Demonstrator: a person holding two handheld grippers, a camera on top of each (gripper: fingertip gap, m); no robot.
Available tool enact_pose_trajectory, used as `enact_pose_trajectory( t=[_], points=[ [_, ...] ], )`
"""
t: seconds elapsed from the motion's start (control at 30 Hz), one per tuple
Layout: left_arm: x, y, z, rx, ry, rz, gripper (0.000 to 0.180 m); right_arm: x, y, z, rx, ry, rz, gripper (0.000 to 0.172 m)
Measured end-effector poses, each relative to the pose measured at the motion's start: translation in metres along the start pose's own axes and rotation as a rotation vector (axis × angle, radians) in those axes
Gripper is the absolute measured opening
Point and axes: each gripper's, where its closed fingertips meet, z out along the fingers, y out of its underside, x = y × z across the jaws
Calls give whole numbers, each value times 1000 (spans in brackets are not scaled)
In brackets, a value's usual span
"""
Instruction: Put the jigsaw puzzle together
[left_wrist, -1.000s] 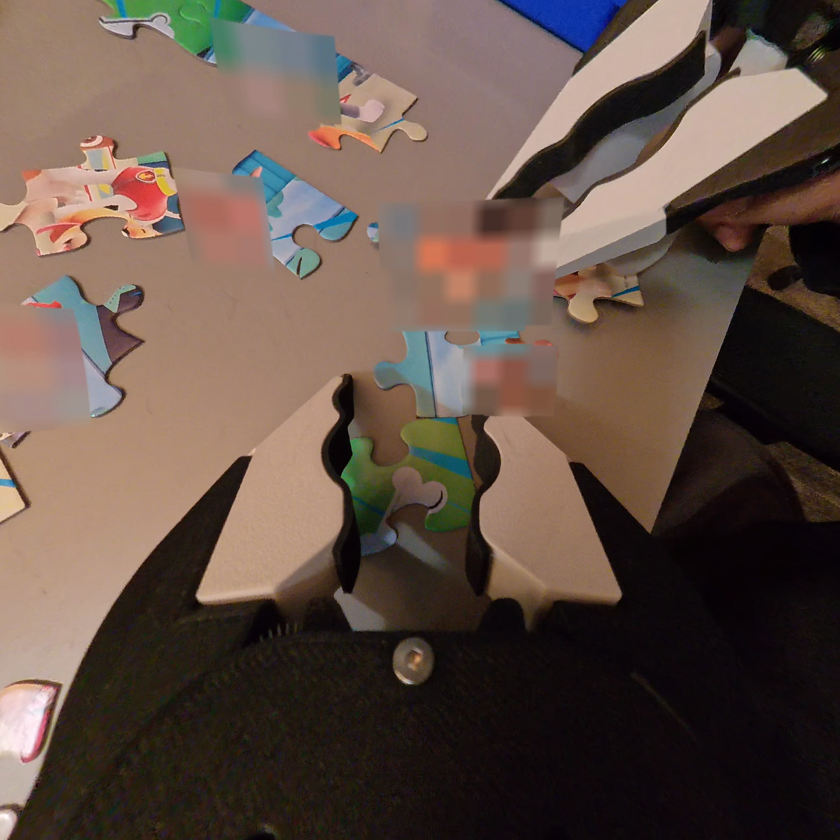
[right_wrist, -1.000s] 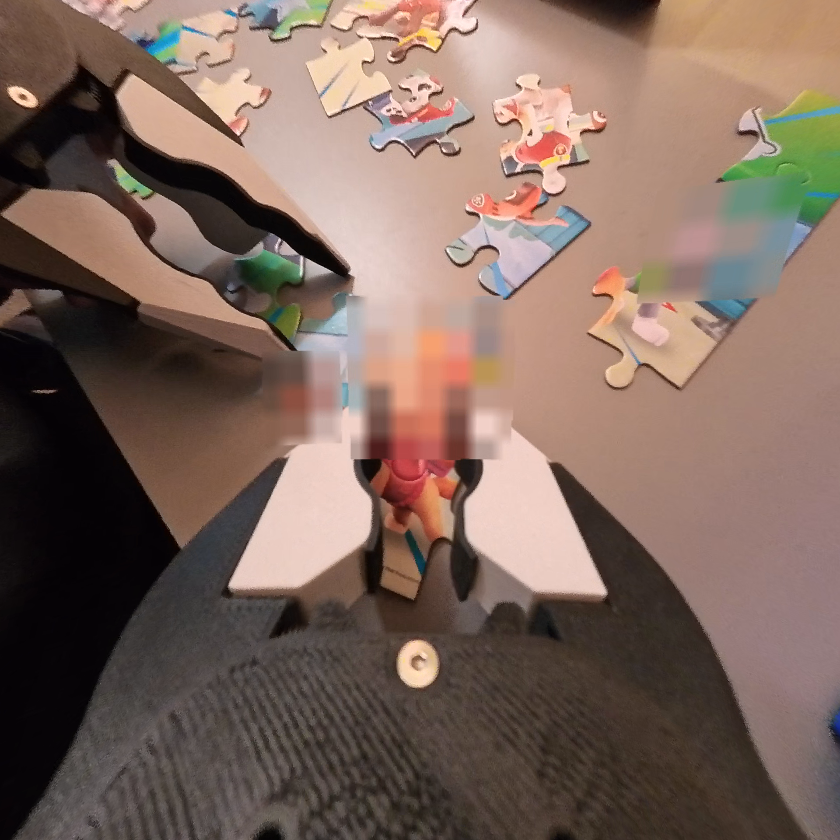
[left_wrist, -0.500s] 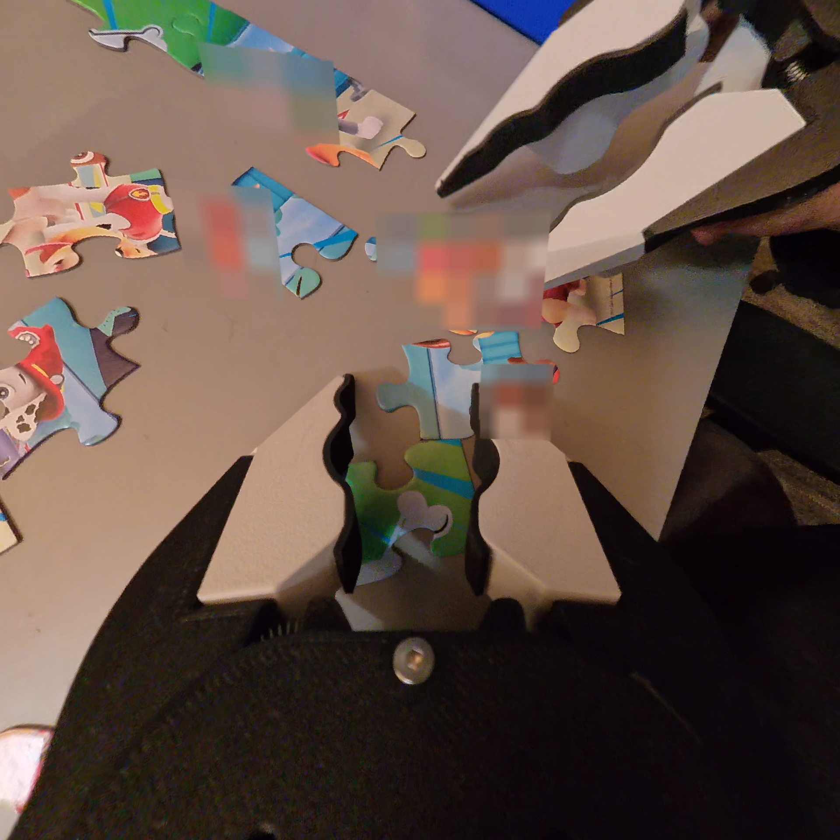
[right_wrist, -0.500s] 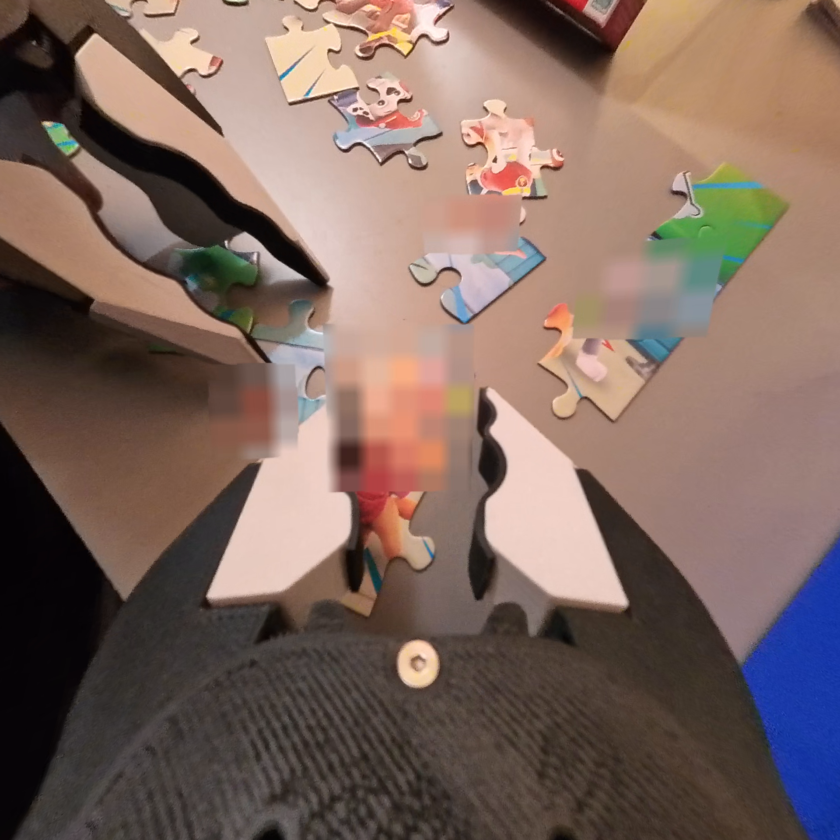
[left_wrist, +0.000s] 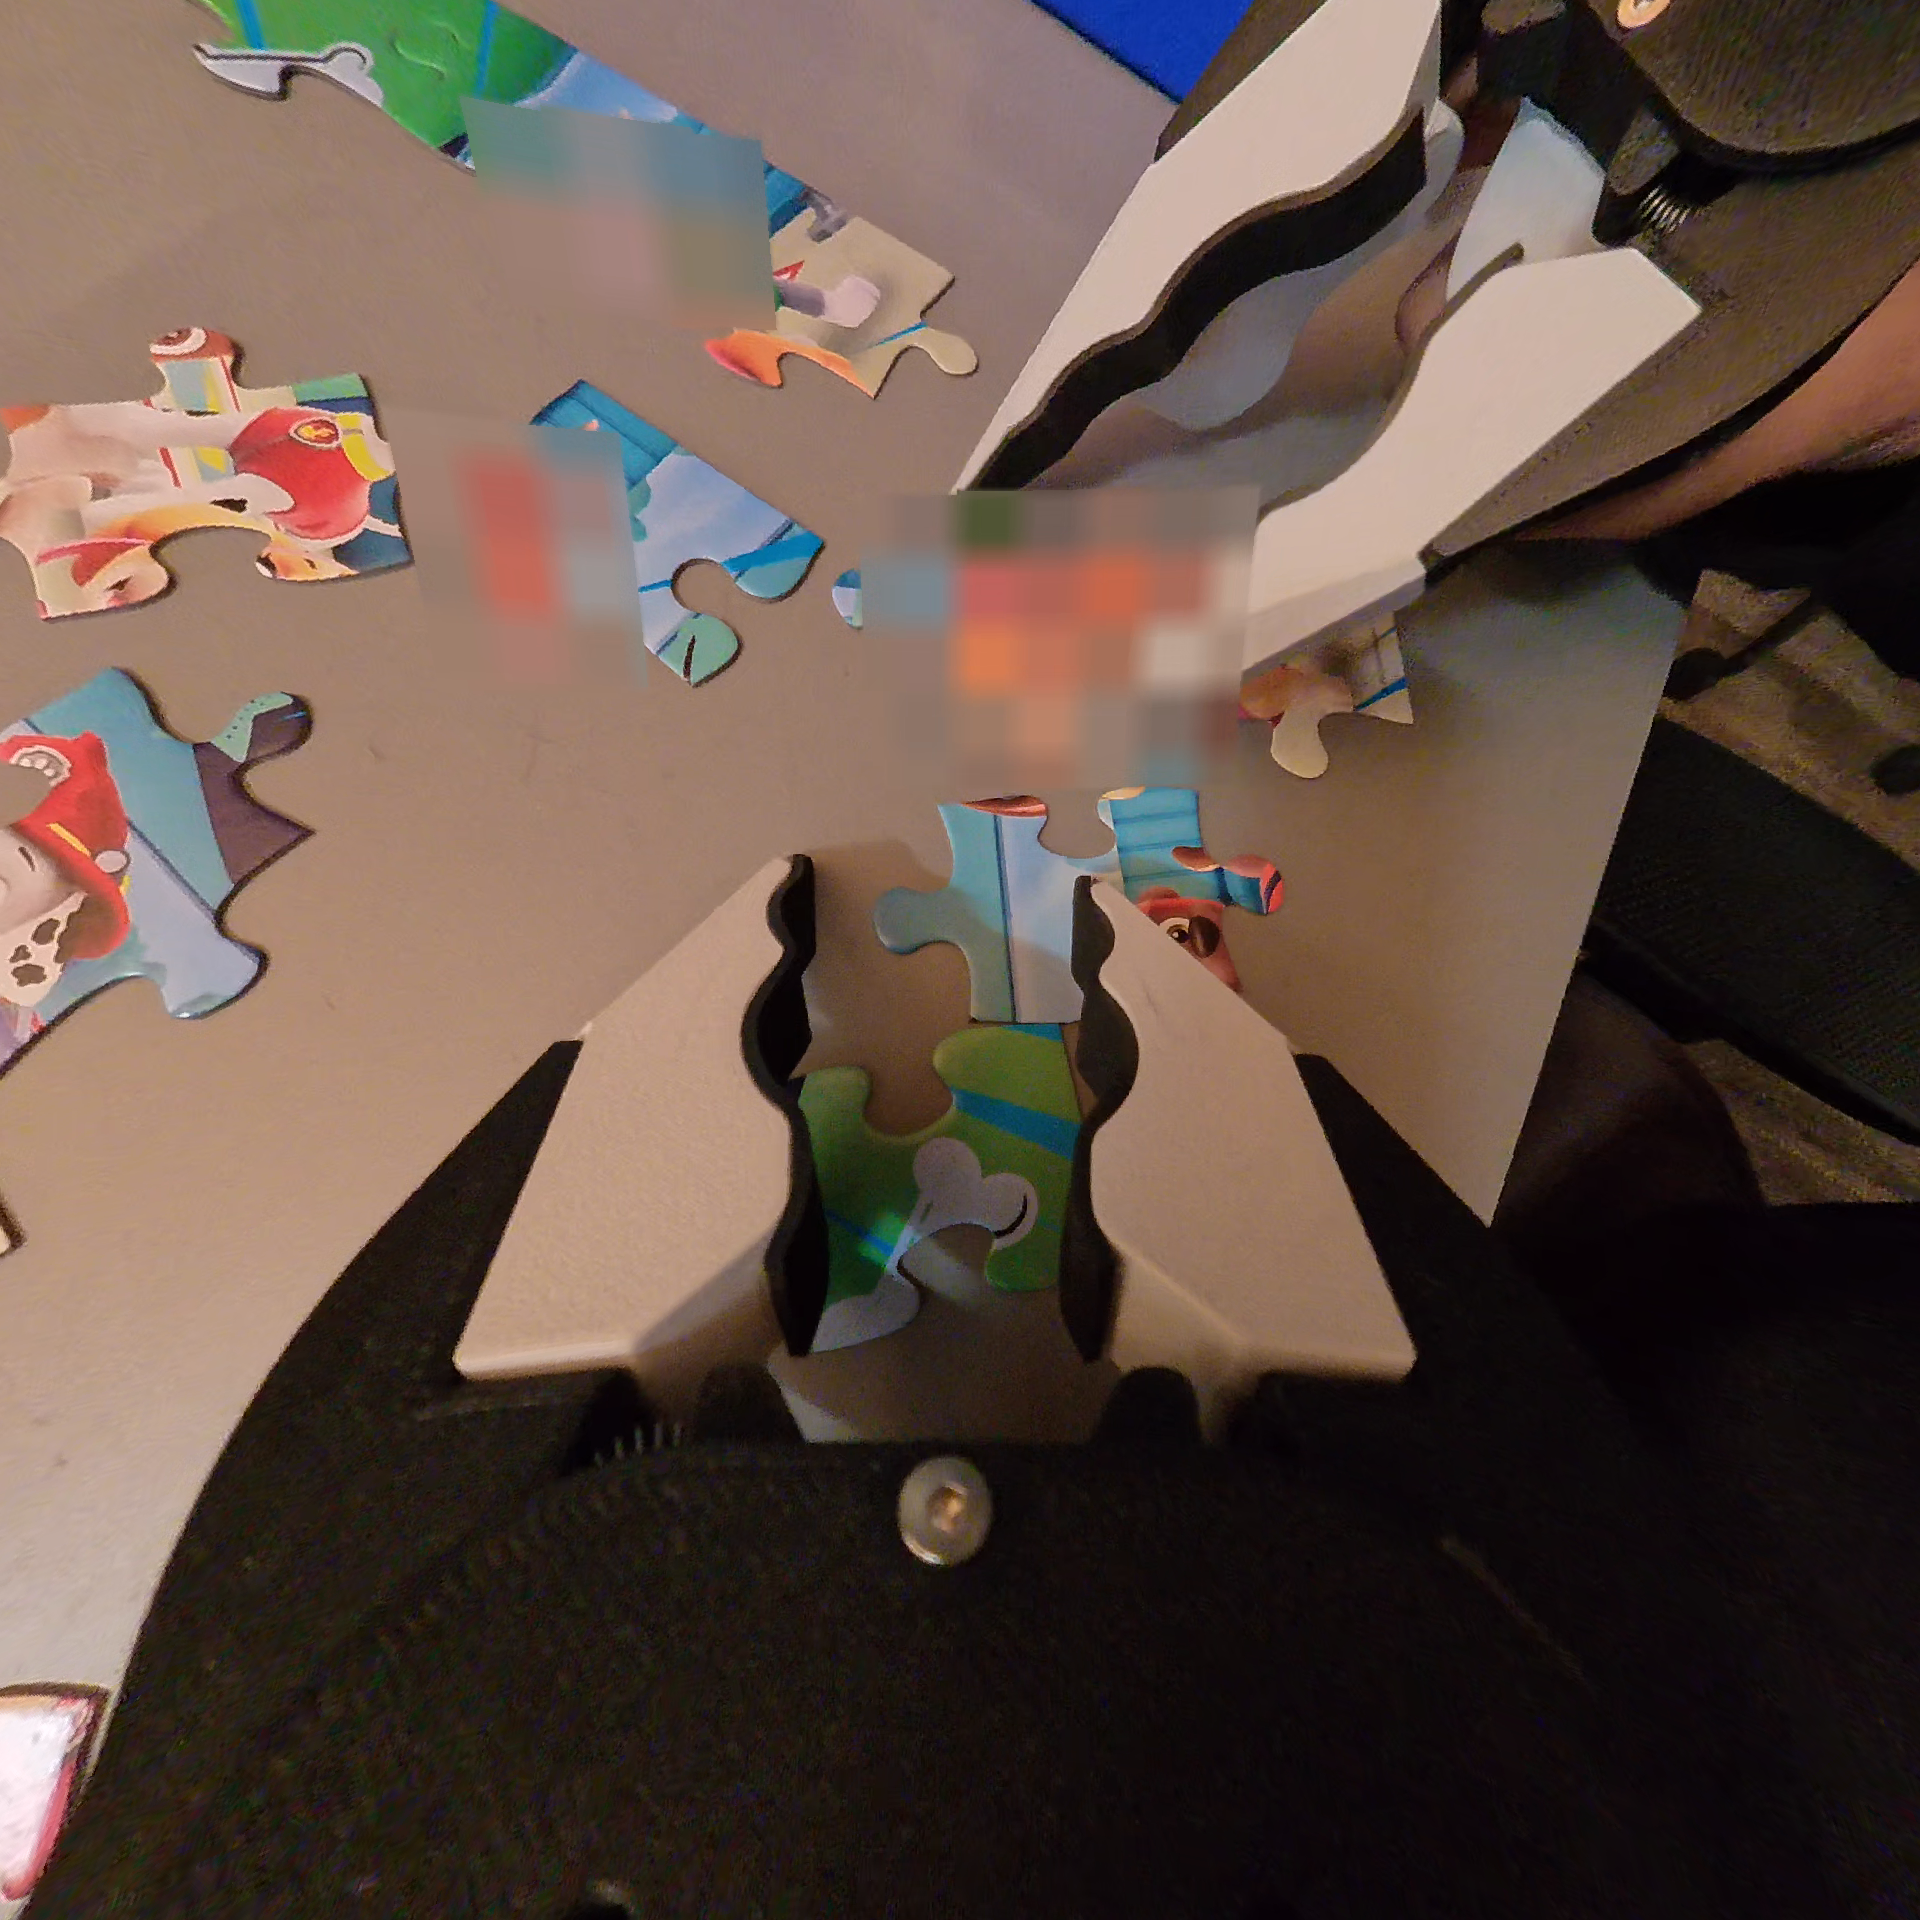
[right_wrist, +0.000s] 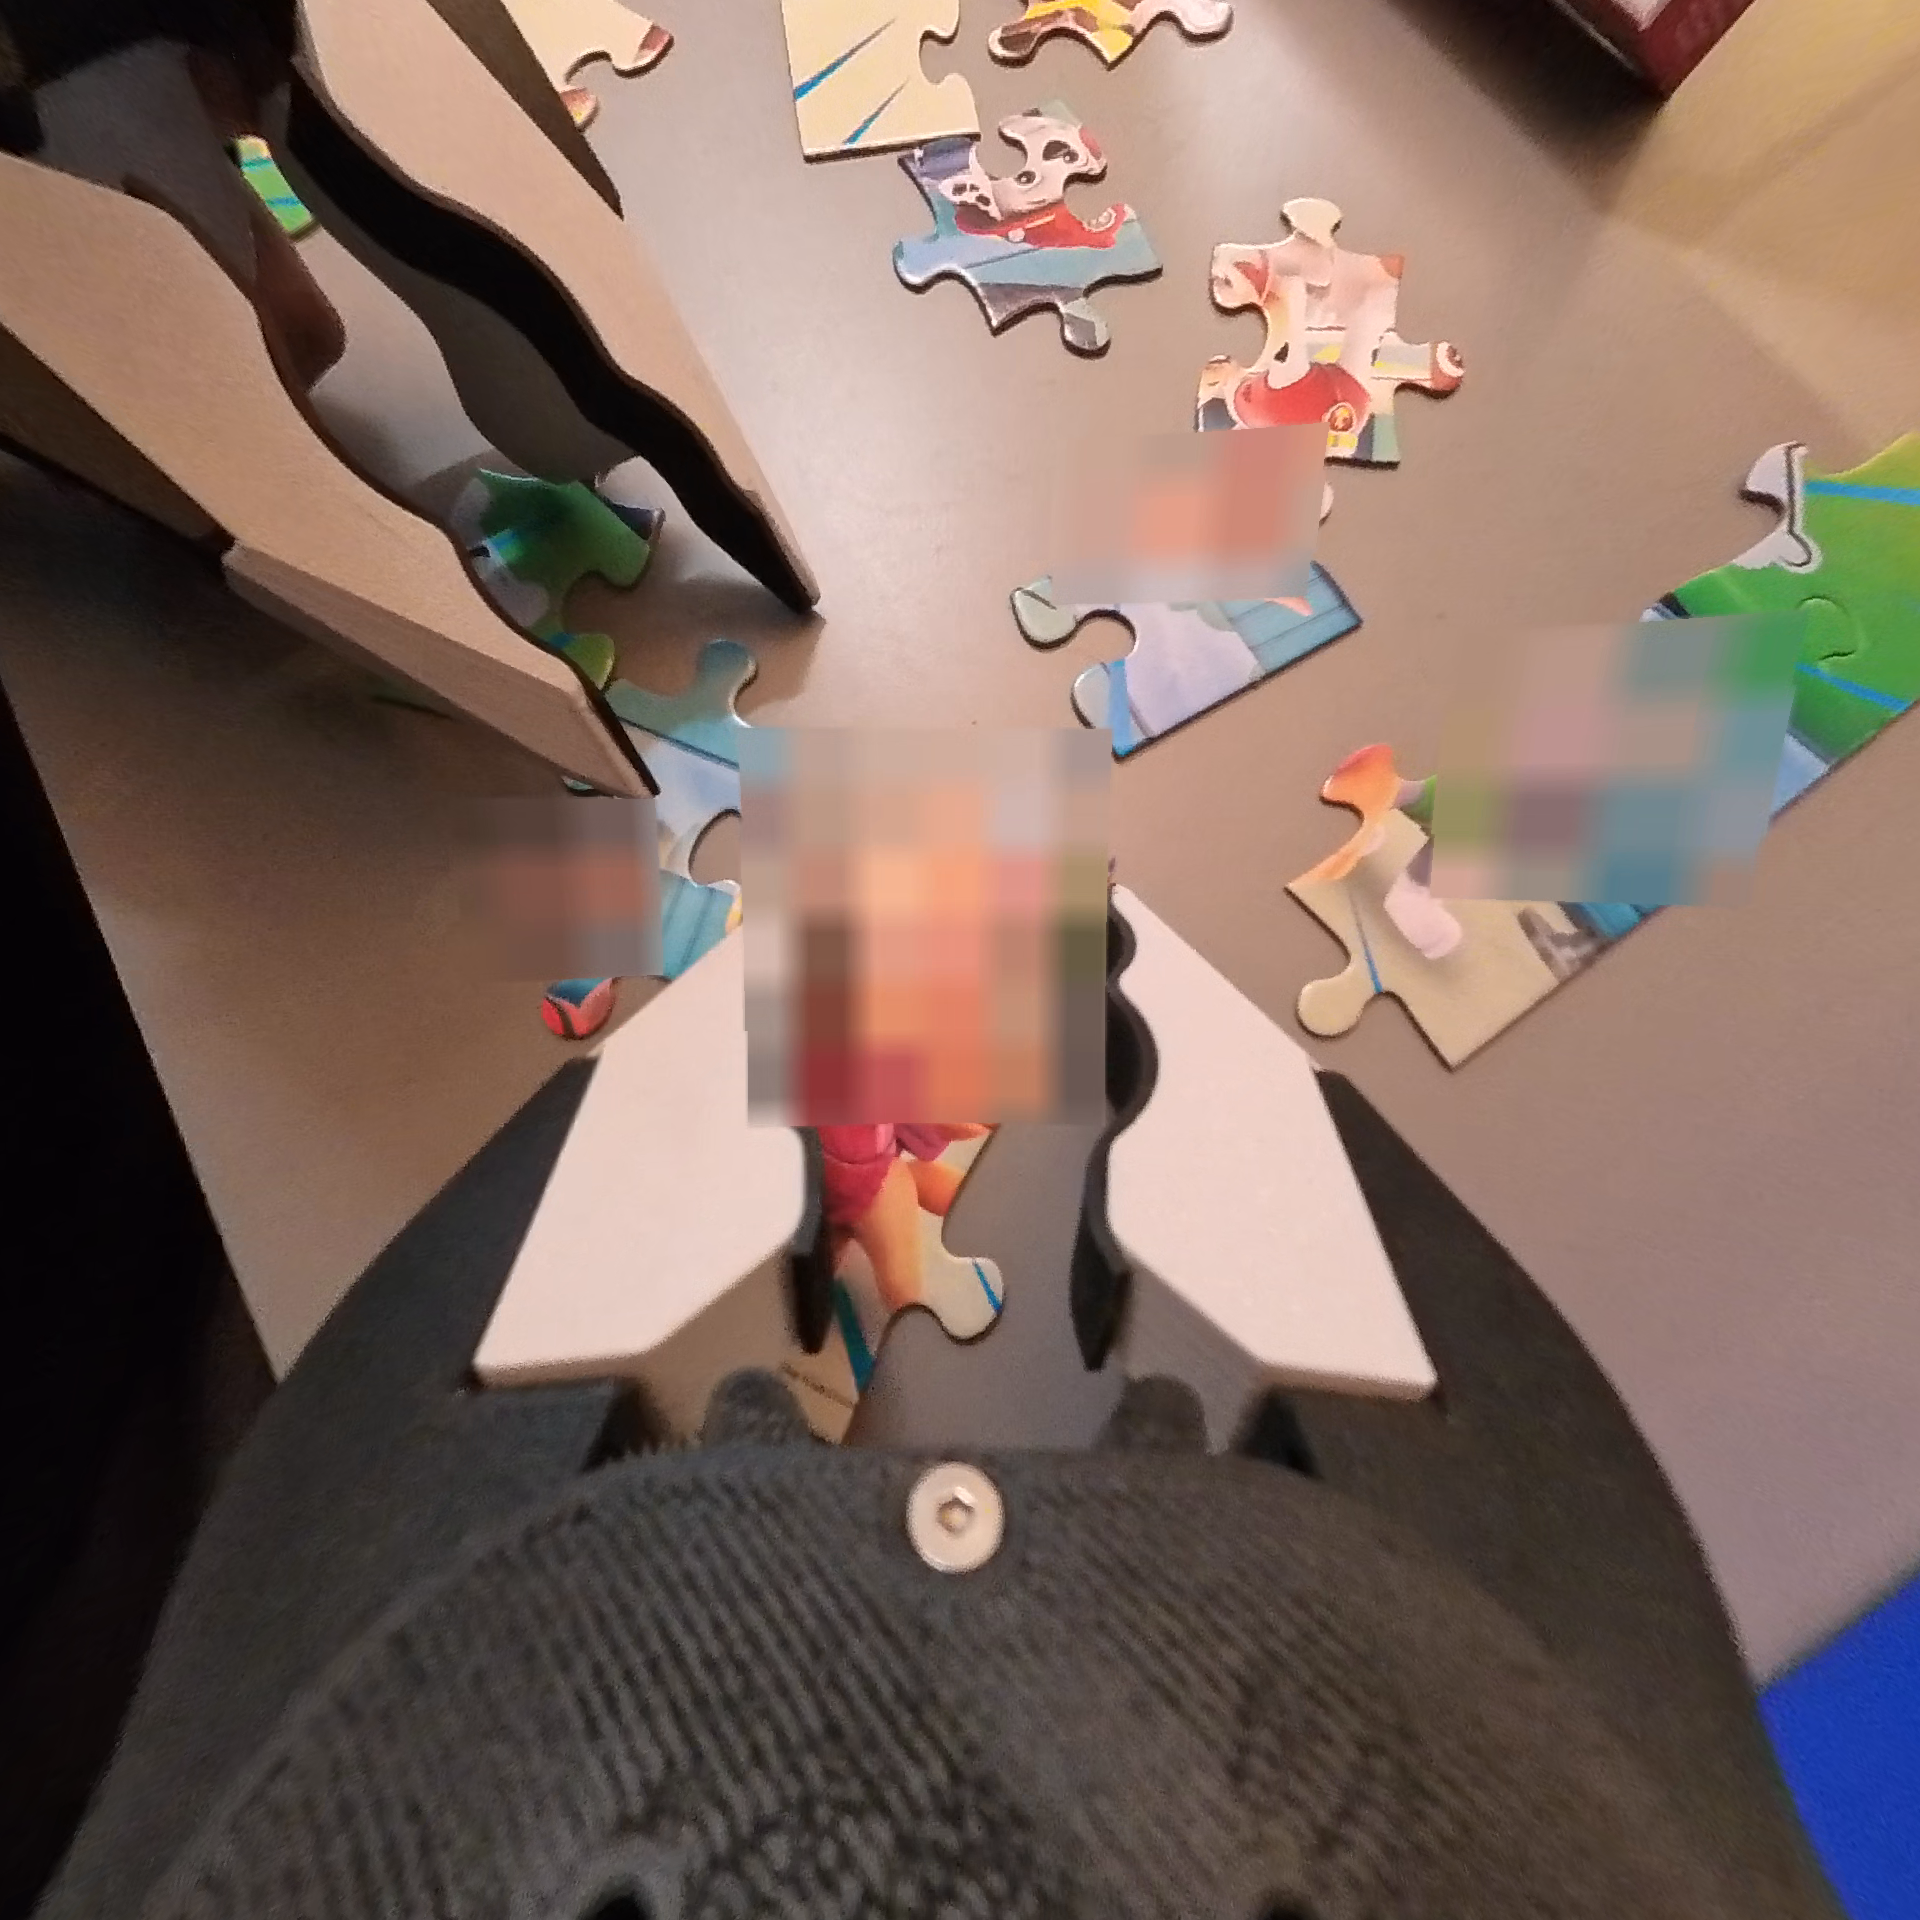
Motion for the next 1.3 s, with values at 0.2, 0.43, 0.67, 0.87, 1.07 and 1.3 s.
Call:
enact_pose_trajectory(
  t=[0.2, 0.43, 0.67, 0.87, 1.07, 1.3],
  points=[
    [0, 0, 0, 2, 4, -6, 47, -4, 1, -3, -8, -18, 27, 41],
    [0, 0, 0, 3, 8, -11, 47, -8, 11, -28, -25, 24, 53, 44],
    [-1, 0, 0, 1, -3, -6, 46, -15, 20, -31, -30, 164, 122, 55],
    [-1, 0, 0, 0, -8, 0, 46, -18, 23, -22, -13, 207, 158, 42],
    [-1, 1, 0, -4, -21, 13, 46, -18, 23, -23, -1, 202, 176, 41],
    [-1, 1, 1, -5, -25, 17, 46, -20, 14, -29, 76, 155, 235, 24]
  ],
)
